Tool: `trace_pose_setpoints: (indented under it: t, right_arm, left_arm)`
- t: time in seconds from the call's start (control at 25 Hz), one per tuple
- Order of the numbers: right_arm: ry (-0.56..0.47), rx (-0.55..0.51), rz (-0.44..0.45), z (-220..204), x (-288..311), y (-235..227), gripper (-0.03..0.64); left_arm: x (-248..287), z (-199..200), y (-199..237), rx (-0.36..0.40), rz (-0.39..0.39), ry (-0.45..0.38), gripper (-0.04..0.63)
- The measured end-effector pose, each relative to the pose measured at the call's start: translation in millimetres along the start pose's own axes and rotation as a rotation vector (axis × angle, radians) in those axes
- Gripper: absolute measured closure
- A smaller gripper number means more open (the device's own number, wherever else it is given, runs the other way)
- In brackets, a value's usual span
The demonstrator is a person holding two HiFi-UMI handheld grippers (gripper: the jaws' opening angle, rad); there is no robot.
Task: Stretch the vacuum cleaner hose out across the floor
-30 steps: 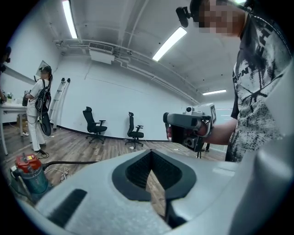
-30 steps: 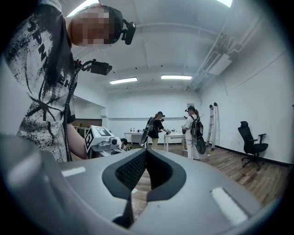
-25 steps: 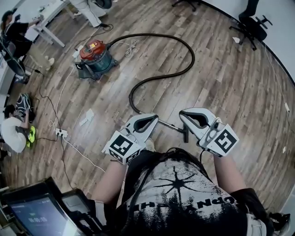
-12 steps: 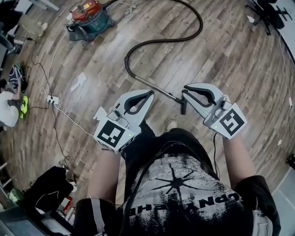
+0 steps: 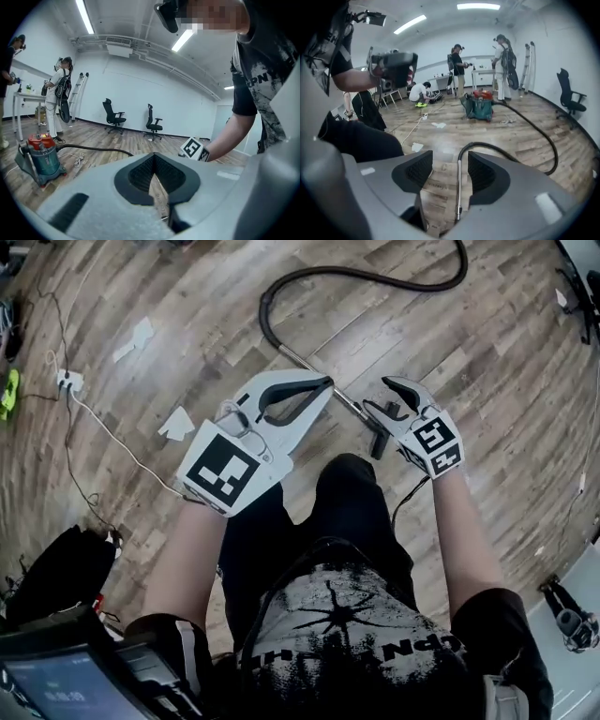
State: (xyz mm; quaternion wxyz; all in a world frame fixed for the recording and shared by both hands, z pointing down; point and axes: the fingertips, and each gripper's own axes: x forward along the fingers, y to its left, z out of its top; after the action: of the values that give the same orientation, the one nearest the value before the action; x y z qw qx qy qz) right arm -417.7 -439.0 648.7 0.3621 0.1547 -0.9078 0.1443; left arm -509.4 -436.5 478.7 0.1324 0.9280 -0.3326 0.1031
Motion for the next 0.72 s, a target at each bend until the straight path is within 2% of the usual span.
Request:
trace_pose_setpoints:
  t: [0.16,0.28,0.4,0.56,0.64,0.72]
  right_arm:
    - [0.135,0.054,0.01,-119,126,-31,0.383]
    - [0.232,0.105,0.014,-220,225,-52,0.388]
    - [0.35,0.147,0.024,-319,304,-69,0.384]
    - [0.461,0.197,0.051,-415,369,-76,0.381]
    - [0.497,0.211,0.079,-449,383,-67,0.388]
    - [0.541,0.2,0.075,-473,386,-58,0.403]
  left_arm:
    - [38,-101,37,-0.079,0.017,-0.013,0.593]
    - [63,-176,65,-0.106,0.044,-0.026,0.593]
    - [88,-240,83,-0.106,0.069,0.025,0.592]
    - [109,-286,67,-0.08,0.075,0.101,0.592]
    - [107,-297,49,-0.058,0.111,0.128,0.592]
    - [99,-300,40,-0.07,0.157,0.116,0.592]
